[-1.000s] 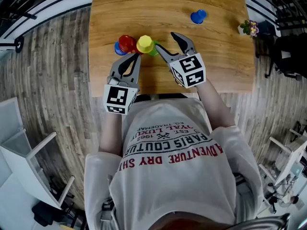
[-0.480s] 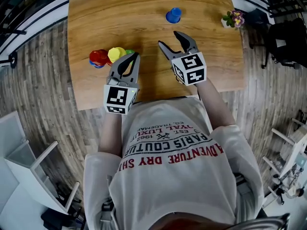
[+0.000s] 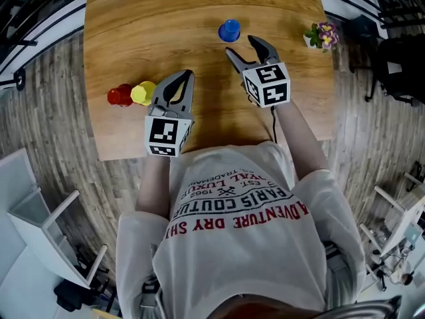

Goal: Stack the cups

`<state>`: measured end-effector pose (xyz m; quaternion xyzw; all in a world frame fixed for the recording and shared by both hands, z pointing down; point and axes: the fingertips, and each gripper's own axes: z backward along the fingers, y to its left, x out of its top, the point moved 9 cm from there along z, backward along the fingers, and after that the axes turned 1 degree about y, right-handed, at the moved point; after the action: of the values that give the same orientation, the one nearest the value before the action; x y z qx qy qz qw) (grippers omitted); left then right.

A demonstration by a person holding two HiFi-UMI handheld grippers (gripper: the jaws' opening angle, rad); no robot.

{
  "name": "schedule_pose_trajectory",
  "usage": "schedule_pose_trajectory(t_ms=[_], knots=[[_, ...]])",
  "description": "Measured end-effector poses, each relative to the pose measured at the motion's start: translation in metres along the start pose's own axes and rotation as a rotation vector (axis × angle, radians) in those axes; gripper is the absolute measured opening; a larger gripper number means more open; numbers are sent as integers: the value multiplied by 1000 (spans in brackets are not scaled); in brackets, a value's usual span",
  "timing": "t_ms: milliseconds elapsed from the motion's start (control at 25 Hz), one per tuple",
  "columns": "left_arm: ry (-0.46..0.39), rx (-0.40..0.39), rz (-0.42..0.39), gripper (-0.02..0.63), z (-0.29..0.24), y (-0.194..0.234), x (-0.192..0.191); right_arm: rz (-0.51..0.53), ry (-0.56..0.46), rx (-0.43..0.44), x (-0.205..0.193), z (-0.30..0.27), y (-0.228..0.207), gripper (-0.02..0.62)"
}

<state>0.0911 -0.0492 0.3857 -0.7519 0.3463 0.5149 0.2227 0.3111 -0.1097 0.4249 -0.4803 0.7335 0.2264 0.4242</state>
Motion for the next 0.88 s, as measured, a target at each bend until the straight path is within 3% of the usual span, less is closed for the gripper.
schedule_pose_trajectory(t_ms=[360,680,880], knots=[[31,58,1,17,-37,7,9,-37,64,45,-4,-54,-34,289],[-27,77,51,17,-46,14,14,23,132,47,-12,-91,-45,290],[-76,36,47,17,-44,9,17,22,152,49,-20,-102,-47,288]])
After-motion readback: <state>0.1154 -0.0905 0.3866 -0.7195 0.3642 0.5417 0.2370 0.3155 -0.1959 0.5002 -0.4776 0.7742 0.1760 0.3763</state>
